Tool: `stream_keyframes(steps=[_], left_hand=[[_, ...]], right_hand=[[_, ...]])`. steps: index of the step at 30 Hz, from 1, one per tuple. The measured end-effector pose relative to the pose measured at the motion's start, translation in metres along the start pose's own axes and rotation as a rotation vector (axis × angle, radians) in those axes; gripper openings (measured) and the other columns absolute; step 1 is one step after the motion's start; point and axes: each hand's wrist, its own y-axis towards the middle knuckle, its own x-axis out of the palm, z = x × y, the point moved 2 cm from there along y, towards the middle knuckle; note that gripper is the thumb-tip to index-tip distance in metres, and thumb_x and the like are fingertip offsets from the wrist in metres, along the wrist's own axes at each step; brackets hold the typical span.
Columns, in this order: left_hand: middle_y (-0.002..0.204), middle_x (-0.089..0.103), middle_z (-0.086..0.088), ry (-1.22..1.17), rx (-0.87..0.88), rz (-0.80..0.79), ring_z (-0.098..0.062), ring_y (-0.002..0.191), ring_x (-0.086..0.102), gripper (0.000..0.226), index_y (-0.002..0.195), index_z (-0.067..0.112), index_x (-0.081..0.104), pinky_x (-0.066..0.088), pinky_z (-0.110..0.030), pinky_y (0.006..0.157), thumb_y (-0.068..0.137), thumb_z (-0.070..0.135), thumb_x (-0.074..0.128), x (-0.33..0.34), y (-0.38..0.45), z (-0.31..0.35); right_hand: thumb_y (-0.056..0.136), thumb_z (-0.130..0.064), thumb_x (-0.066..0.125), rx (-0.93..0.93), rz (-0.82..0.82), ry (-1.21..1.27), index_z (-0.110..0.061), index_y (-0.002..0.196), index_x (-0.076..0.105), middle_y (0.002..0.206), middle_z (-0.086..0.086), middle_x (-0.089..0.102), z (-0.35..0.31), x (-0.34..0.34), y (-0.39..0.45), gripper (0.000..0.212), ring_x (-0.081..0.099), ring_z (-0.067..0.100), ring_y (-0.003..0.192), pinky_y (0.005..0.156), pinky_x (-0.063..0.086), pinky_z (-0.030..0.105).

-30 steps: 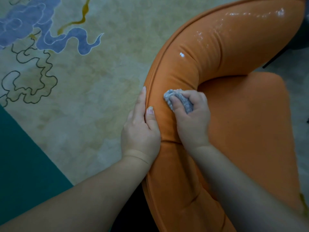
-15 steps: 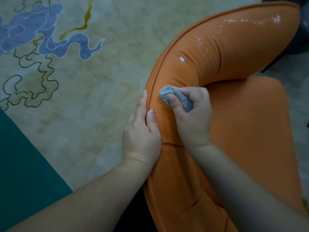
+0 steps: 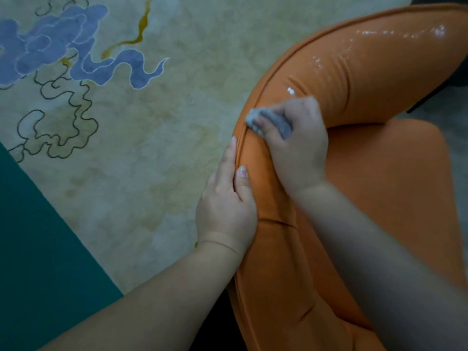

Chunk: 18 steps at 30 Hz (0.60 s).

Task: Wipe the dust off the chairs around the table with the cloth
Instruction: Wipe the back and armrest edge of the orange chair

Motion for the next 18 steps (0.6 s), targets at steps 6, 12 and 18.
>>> stream_keyframes(steps=[6,12,18], left_hand=[[0.146,0.045,0.009,0.039,-0.017,-0.059,-0.018,0.122,0.05,0.049,0.148,0.047,0.021,0.041,-0.03,0.09,0.1,0.039,0.03,0.0,0.0,0.003],[0.146,0.046,0.003,0.124,-0.003,-0.136,-0.024,0.126,0.048,0.049,0.15,0.04,0.021,0.039,-0.035,0.098,0.101,0.039,0.03,0.001,0.04,0.019],[0.147,0.044,-0.012,0.124,0.029,-0.32,-0.031,0.132,0.043,0.048,0.151,0.031,0.025,0.033,-0.035,0.108,0.103,0.037,0.028,0.03,0.129,0.048]], right_hand=[[0.085,-0.029,0.068,0.2,0.023,0.137,-0.027,0.087,0.062,0.094,-0.005,0.049,0.015,-0.011,-0.016,0.007,0.053,0.006,0.085,0.08,0.037,0.007],[0.089,-0.037,0.062,0.359,0.122,0.273,-0.034,0.085,0.061,0.101,0.006,0.061,0.027,-0.017,-0.002,0.005,0.059,-0.002,0.085,0.083,0.049,0.02],[0.092,-0.046,0.055,0.498,0.246,0.335,-0.031,0.087,0.061,0.107,0.015,0.064,0.05,-0.028,0.025,0.017,0.065,0.023,0.092,0.085,0.054,0.042]])
